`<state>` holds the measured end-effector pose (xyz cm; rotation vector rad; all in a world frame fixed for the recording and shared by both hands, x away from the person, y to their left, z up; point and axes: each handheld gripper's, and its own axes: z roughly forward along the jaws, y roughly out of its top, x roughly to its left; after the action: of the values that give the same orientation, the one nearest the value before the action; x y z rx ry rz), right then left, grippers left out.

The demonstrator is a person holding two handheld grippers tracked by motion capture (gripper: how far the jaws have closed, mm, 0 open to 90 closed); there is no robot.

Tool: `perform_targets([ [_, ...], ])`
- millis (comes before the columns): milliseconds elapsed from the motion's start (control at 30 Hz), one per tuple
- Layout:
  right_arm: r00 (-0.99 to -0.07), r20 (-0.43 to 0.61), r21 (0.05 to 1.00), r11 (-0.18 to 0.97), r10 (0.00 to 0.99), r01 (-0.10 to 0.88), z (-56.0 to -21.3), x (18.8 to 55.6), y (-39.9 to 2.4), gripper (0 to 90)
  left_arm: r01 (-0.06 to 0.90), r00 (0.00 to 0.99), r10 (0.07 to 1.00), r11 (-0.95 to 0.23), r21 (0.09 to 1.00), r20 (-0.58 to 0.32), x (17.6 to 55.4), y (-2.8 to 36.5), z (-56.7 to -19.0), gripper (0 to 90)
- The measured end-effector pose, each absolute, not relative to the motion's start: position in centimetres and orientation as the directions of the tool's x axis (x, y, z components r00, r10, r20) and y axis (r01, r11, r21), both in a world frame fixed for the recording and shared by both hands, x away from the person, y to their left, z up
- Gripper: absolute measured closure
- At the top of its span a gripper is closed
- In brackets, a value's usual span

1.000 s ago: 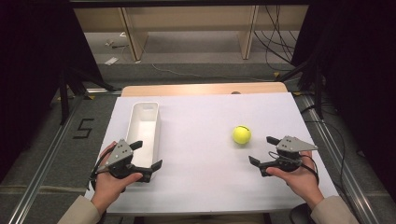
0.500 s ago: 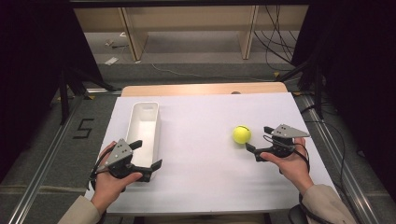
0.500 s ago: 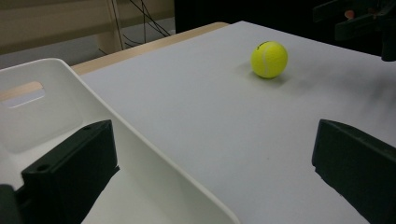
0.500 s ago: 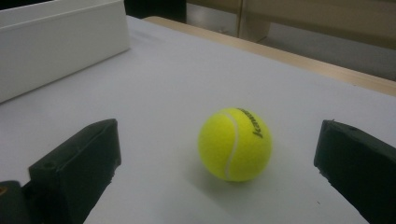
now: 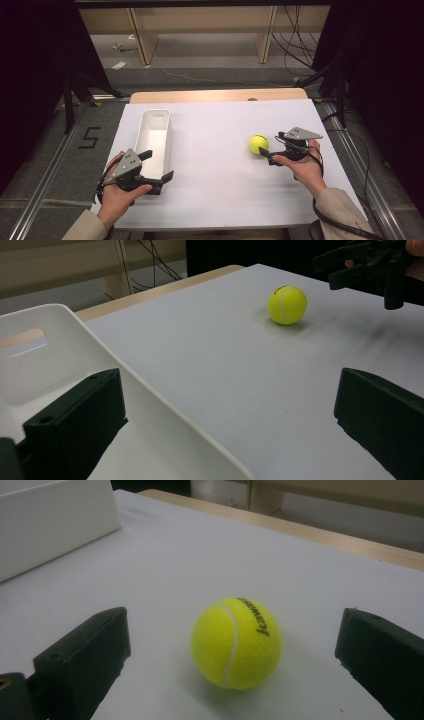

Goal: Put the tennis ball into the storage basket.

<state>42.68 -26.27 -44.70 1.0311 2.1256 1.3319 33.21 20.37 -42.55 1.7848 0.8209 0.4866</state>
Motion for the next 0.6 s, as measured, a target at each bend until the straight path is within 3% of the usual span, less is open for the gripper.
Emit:
perform_targets([
  [600,-0.623,0.03,0.864,0.292,0.782,0.409,-46.0,45.5,-25.0,2.0,0.298,0.678,0.732,-0.194,0.935,-0.064,33.3,20.5,-42.5,0.0],
])
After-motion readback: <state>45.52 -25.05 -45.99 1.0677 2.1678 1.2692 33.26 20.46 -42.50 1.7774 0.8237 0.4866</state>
